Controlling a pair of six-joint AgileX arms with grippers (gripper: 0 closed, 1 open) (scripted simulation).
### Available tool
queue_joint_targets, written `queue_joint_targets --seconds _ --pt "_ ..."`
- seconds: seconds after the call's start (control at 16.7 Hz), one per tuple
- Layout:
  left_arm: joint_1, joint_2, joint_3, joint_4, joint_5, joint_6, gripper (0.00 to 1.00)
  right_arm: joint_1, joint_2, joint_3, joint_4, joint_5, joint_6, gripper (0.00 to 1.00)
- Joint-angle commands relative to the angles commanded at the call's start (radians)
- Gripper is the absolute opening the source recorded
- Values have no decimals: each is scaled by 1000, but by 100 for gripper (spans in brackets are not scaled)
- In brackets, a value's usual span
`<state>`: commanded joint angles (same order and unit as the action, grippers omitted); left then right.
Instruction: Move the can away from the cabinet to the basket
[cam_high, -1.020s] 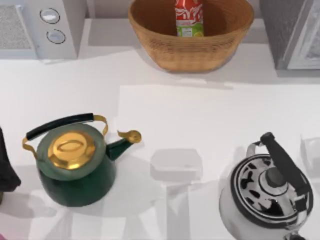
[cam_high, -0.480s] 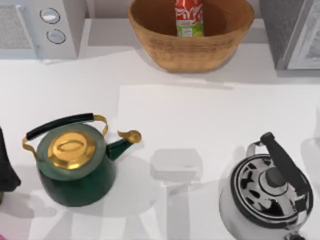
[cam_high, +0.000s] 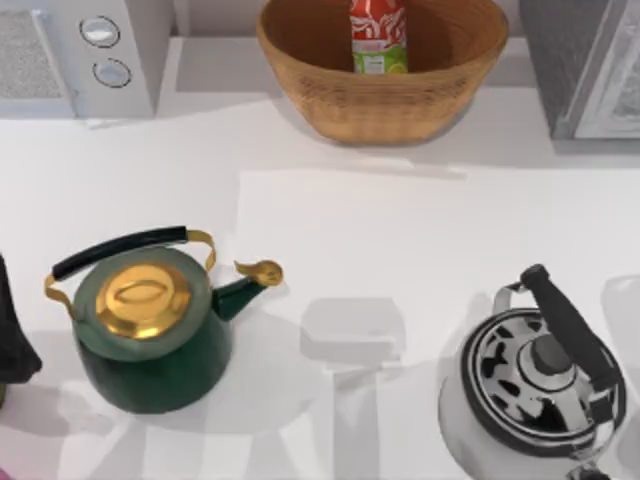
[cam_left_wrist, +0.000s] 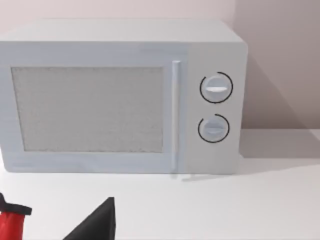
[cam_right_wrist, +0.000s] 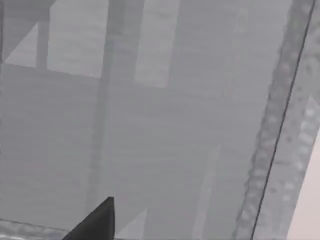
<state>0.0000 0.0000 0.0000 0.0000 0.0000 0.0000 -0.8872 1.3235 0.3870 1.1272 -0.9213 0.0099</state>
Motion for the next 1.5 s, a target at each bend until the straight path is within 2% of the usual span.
queue_joint_targets --seconds 0.36,0.9,1.14,1.5 --pt "0 0 0 0 0 0 100 -131 216 -17 78 -86 18 100" --pt "0 0 0 0 0 0 100 -136 225 13 48 -93 19 100" --pt "0 0 0 0 0 0 100 -150 219 186 -126 -111 19 100" --pt "0 0 0 0 0 0 100 -171 180 616 -589 -131 19 100"
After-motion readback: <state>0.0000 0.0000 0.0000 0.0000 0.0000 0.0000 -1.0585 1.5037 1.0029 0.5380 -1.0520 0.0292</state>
